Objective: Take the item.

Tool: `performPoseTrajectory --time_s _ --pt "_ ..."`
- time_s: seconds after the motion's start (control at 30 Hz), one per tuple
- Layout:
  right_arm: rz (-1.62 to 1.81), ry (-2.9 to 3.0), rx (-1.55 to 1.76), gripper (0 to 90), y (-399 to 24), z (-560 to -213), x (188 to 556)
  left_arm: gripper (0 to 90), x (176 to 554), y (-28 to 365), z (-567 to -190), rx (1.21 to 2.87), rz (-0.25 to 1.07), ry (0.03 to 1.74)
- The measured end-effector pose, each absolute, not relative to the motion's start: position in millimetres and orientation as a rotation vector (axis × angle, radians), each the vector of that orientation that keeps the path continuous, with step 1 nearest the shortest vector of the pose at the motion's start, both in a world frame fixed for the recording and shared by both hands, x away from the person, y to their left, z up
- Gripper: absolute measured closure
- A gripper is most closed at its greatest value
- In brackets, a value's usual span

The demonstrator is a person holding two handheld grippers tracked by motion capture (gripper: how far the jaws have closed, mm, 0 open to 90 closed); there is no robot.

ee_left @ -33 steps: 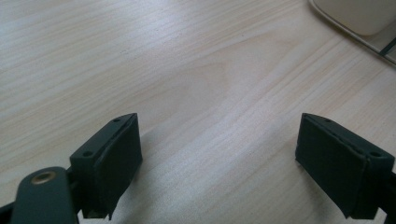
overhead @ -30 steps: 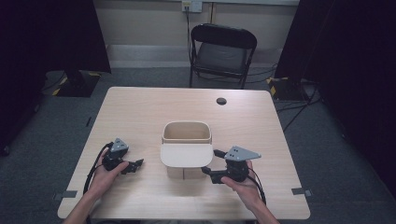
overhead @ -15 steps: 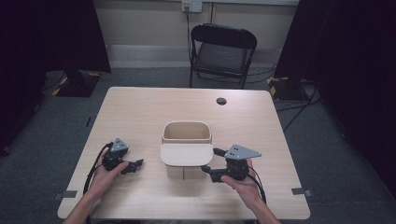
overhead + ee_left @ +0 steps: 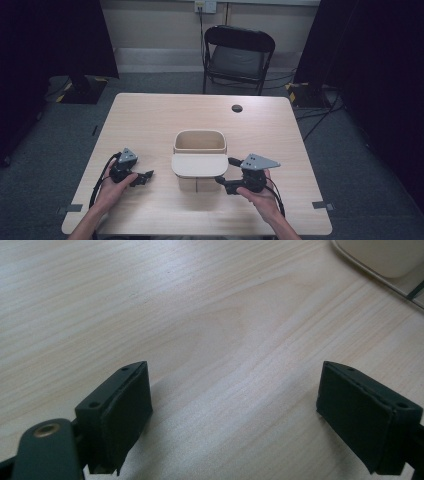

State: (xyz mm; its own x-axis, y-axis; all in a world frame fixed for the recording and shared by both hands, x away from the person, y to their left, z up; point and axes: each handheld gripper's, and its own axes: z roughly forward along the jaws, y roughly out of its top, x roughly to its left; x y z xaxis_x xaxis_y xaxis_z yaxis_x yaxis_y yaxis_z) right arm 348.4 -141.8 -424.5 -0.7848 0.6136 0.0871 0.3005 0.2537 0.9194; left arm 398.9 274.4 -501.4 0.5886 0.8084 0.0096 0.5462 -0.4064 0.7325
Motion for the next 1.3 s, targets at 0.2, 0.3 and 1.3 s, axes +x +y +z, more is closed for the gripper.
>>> performPoseTrajectory --time_s 0.2,0.3,1.3 --pt "1.548 2.244 0.851 21.6 -142.0 -424.5 348.8 13.8 399.0 274.3 -501.5 2.112 0.479 1.070" --pt "1.551 2.242 0.850 21.3 -141.7 -423.8 349.5 13.8 398.9 274.3 -501.5 2.113 0.478 1.072" --pt "1.582 2.212 0.860 20.3 -138.7 -416.6 357.1 13.7 398.5 274.1 -501.4 2.111 0.482 1.076"
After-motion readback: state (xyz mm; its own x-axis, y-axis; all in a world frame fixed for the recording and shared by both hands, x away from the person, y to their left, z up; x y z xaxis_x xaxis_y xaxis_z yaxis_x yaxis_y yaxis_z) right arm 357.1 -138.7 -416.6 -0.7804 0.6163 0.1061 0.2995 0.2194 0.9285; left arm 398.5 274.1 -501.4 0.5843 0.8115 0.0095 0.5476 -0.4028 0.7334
